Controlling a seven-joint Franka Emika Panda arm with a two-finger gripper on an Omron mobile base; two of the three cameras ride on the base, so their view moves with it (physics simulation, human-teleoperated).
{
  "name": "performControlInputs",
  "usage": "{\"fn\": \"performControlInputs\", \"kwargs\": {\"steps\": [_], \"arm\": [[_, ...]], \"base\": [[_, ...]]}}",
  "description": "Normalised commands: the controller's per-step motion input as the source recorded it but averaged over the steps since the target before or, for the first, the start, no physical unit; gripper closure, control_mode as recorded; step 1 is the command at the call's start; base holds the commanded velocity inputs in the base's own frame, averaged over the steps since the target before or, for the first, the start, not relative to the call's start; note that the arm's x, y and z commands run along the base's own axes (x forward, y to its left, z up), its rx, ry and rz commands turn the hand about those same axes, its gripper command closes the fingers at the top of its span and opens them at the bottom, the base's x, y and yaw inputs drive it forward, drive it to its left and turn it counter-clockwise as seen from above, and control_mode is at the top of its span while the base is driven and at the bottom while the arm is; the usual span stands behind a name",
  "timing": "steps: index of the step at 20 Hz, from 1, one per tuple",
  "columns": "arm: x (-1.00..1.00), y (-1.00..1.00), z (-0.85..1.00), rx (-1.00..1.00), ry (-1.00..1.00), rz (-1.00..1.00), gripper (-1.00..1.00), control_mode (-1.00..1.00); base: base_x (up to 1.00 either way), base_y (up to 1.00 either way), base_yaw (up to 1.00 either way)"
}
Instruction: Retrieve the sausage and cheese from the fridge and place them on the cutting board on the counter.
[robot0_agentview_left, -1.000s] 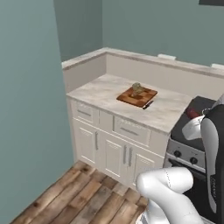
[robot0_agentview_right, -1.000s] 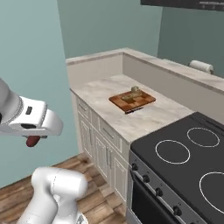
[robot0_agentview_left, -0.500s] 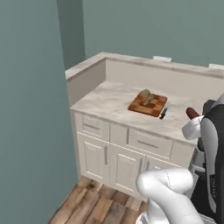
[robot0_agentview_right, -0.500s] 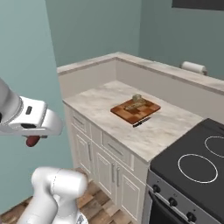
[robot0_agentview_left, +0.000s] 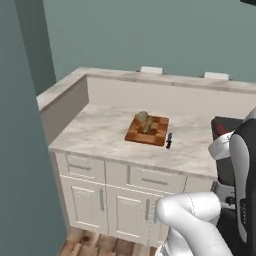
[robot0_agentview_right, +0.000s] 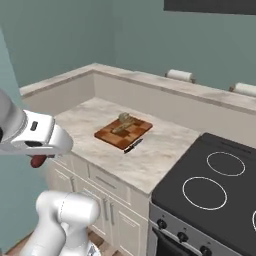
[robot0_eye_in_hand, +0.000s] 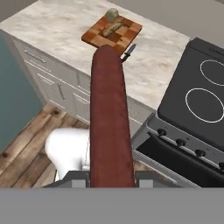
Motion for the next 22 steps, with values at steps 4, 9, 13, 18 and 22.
{"fn": "performControlInputs", "kwargs": {"steps": [4,9,13,18,22], "arm": [[0.00,0.00,0.00,0.00,0.00,0.00,1.00,1.00],[0.00,0.00,0.00,0.00,0.00,0.00,1.00,1.00],[0.00,0.00,0.00,0.00,0.00,0.00,1.00,1.00],[0.64,-0.06,-0.04,0.00,0.27,-0.44,1.00,-1.00],[0.68,-0.02,-0.21,0.01,0.15,-0.34,1.00,-1.00]], "base": [[0.79,0.35,-0.40],[0.73,0.71,-0.31],[0.72,0.33,-0.33],[0.00,0.00,0.00],[0.00,0.00,0.00]]}}
